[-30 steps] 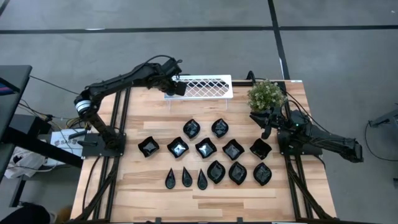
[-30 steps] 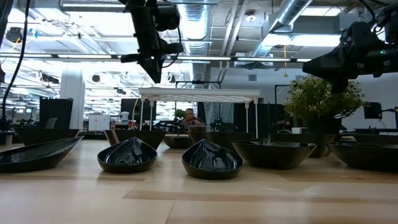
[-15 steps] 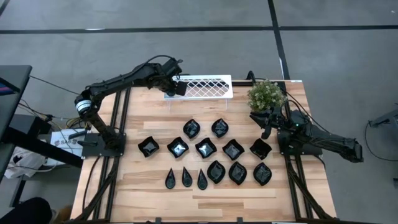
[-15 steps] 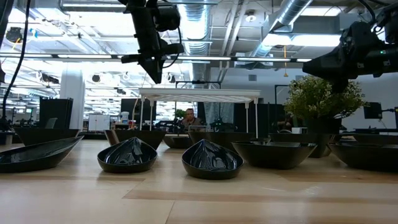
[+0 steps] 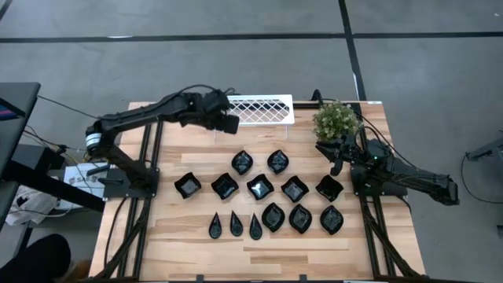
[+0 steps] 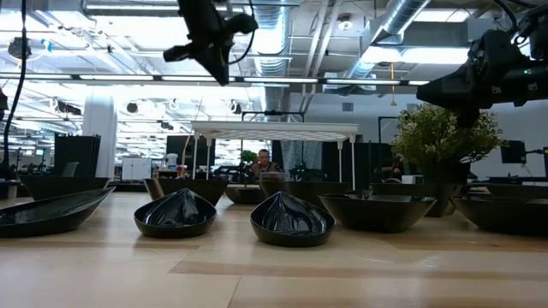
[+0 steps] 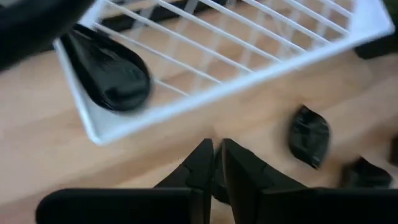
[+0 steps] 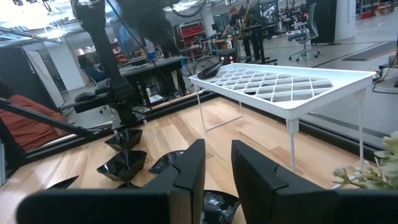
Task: Pick & Place Mini shaped plates
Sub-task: Stack the drop-shaped plate on top of the drop-shaped plate on the shelf
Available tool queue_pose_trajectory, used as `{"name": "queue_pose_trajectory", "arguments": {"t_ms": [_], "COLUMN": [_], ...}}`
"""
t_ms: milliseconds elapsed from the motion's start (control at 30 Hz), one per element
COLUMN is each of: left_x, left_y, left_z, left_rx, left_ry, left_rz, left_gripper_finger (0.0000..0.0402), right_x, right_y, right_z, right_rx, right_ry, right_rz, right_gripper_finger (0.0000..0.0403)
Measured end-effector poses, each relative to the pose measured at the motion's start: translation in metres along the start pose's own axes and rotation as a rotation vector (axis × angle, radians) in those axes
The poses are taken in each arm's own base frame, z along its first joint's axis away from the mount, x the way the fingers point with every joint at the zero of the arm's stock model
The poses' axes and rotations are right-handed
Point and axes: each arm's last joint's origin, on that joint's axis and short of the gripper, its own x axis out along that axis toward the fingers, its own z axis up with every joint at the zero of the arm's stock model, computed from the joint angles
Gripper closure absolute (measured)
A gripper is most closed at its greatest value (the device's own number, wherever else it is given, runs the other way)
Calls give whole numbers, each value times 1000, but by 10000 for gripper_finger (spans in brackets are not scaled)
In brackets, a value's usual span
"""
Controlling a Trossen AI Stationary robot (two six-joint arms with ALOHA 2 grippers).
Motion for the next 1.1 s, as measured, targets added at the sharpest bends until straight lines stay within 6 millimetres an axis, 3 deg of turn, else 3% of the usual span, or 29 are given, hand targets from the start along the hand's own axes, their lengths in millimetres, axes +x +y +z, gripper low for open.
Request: {"name": "queue_pose_trajectory", "arguments": {"t_ms": [267, 667, 1100], "left_x": [-11, 8, 1], "left_y": [-31, -42, -50], "left_z": [-45, -125, -187], "left_rx": [15, -122, -263], "left_ry": [9, 152, 230], "left_rz": [-37, 14, 13], "left_gripper_finger": [353, 319, 311], "right_x": [0, 0, 0], "right_y": [0, 0, 0], "right_z": [0, 0, 0], "right_rx": [0, 0, 0], "right_ry": [0, 0, 0], "right_rz": [0, 0, 0], "right_gripper_finger": [329, 329, 329]}}
